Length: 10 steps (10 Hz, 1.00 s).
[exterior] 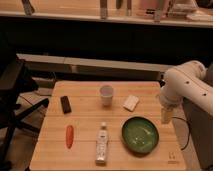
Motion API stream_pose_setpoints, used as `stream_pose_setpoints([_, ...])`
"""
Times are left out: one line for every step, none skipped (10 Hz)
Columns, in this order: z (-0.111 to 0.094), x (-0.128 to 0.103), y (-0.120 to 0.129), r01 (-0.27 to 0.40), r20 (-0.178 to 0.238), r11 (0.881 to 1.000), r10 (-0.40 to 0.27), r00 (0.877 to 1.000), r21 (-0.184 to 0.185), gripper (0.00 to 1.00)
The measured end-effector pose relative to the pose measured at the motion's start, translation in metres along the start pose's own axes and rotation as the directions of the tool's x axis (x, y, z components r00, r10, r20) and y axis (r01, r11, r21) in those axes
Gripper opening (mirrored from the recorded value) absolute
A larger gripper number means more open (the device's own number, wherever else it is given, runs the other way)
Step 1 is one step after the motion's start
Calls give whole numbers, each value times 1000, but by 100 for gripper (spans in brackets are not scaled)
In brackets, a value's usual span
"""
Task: Drag the pepper across the table
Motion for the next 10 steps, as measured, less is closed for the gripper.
stream_pose_setpoints([-1, -5, 0, 19, -8, 1000, -19, 1000, 2, 80])
stream_pose_setpoints([-2, -17, 0, 49, -13, 999, -49, 999, 3, 80])
stream_pose_setpoints([-4, -35, -1, 86, -23, 996, -86, 996, 5, 80])
stream_pose_setpoints([-6, -52, -3, 117, -28, 993, -117, 993, 8, 80])
stream_pose_setpoints([-7, -62, -3, 139, -34, 990, -139, 990, 10, 80])
stream_pose_setpoints([-7, -66, -4, 153, -41, 988, -153, 987, 11, 80])
stream_pose_setpoints([-8, -67, -3, 180, -47, 984, -180, 983, 11, 80])
stream_pose_setpoints([-8, -68, -2, 202, -52, 979, -201, 978, 10, 80])
stream_pose_setpoints([-8, -72, -1, 222, -57, 975, -221, 974, 10, 80])
stream_pose_setpoints([-8, -85, 0, 251, -55, 968, -250, 967, 12, 80])
